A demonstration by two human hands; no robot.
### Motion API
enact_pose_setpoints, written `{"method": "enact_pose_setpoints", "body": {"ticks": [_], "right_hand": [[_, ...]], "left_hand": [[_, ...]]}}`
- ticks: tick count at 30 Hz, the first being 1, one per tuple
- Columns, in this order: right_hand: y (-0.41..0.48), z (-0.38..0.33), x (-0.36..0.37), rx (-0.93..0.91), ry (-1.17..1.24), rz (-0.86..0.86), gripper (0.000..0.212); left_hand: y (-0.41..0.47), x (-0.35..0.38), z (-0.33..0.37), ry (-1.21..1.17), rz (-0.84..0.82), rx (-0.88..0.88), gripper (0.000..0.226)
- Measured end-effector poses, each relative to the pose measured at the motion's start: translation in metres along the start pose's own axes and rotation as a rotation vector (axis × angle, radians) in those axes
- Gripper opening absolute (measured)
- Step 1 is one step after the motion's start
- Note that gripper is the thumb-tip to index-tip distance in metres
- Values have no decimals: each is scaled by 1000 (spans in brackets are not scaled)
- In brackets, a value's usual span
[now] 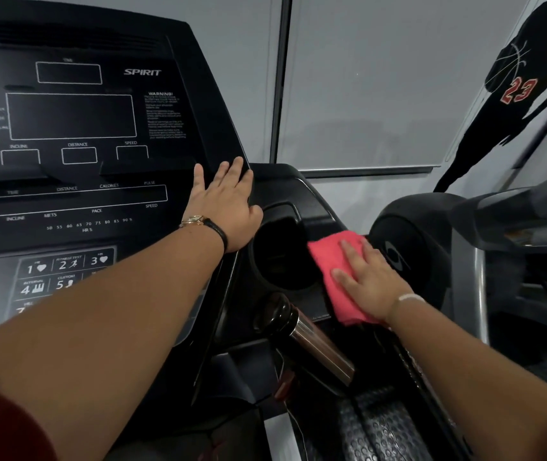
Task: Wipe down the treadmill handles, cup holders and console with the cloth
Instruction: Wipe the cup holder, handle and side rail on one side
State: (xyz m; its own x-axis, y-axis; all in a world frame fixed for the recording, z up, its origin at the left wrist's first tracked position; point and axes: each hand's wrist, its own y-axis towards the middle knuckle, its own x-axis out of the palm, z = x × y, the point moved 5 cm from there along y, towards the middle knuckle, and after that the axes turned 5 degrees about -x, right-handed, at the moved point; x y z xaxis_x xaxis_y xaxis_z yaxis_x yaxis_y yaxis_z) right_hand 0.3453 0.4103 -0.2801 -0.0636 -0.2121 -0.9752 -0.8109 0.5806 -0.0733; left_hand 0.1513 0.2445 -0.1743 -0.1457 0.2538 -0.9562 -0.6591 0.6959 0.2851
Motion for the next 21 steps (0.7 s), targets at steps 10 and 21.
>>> {"method": "enact_pose_setpoints", "body": {"ticks": [10,21], "right_hand": [[-51,-49,15,-433,-274,48,66],[-6,-24,5,122,-18,11,95]], "left_hand": [[0,1,0,11,3,2,64],[-1,0,1,18,-1,-1,64]]}}
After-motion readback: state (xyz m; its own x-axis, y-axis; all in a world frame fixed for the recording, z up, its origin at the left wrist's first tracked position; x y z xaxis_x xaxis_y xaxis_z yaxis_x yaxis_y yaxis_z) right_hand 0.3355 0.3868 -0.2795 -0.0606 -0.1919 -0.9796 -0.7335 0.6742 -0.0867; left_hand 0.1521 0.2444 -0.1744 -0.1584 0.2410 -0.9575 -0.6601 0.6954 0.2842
